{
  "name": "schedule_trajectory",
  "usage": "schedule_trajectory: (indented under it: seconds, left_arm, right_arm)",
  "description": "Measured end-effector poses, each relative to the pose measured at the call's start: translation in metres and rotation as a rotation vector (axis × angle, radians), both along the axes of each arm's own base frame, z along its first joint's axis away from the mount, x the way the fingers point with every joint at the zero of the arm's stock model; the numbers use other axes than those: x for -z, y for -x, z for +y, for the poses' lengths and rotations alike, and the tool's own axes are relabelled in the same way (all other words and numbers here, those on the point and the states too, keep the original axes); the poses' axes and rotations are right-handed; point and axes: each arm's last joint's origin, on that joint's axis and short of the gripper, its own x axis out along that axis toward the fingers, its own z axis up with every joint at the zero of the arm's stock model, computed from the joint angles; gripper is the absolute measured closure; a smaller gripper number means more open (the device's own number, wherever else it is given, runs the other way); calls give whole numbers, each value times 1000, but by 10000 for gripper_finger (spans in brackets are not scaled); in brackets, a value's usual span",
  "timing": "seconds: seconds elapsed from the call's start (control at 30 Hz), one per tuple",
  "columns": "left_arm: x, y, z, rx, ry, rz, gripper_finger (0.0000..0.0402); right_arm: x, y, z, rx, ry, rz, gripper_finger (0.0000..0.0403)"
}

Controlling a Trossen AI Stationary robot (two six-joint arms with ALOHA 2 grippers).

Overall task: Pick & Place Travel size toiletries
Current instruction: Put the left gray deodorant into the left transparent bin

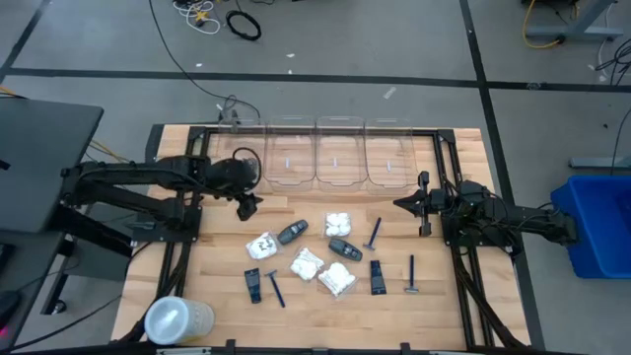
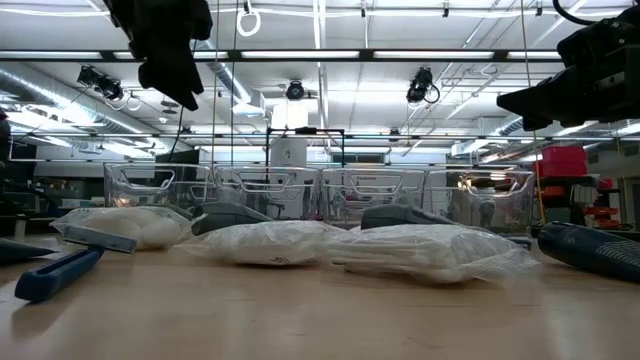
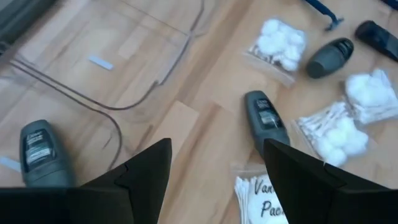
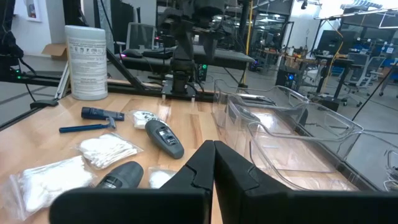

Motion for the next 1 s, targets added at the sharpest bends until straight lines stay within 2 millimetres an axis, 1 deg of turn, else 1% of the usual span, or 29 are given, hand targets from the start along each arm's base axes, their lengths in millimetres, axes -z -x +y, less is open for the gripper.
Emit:
schedule_trajectory:
  seconds: [0.17,0.37,0.5,0.6,0.67,0.83,1.0]
  left_arm:
    - [2,-2,-11,24,2,4,141]
    - [5,-6,-18,44,16,11,141]
    - [7,-14,-23,62,24,24,141]
    - [-1,-23,-26,80,25,3,141]
    - [-3,-27,-27,85,26,26,141]
    - [-17,-45,-33,109,31,18,141]
    - [-22,-61,-39,133,36,31,141]
  right_arm:
    - [0,0,0,0,0,0,389]
    - [0,0,0,0,0,0,389]
    - [0,0,0,0,0,0,389]
    - [0,0,0,0,0,0,389]
    - [0,0,0,1,0,-1,389]
    - [0,0,0,-1,0,-1,389]
    - [0,0,0,1,0,-1,389]
